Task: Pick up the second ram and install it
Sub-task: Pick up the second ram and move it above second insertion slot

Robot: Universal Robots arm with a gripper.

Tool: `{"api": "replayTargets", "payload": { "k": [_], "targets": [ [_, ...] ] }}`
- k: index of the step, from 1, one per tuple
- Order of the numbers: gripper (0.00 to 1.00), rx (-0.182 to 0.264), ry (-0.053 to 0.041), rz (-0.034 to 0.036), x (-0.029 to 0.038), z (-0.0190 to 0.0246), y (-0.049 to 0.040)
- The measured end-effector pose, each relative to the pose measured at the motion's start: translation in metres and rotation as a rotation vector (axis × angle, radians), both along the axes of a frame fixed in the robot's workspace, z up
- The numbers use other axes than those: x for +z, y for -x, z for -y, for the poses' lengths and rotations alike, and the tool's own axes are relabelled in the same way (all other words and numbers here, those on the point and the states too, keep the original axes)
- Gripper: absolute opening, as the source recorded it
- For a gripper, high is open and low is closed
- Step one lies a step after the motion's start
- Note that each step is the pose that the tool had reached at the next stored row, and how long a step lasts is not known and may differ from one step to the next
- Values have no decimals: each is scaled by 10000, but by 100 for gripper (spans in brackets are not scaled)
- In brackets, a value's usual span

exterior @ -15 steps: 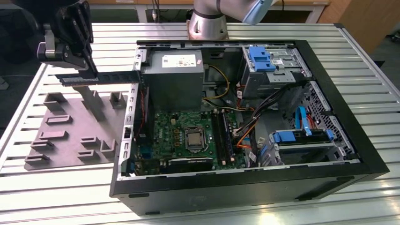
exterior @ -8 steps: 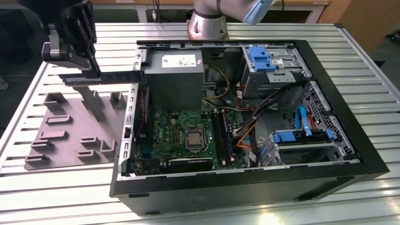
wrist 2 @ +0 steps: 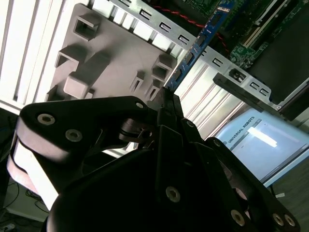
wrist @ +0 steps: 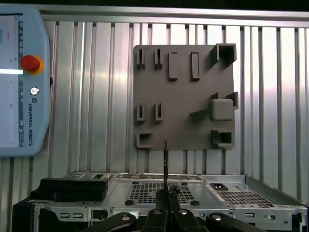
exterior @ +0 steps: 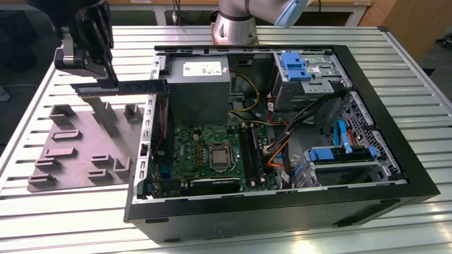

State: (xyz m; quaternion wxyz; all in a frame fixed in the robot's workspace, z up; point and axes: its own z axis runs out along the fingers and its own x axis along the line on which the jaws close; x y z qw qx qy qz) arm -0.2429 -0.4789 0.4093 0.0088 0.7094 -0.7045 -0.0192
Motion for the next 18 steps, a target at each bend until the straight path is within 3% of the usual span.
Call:
{"api": "replayTargets", "payload": {
  "k": [18],
  "targets": [
    [12,0,0,0,0,0,-125]
  ]
}}
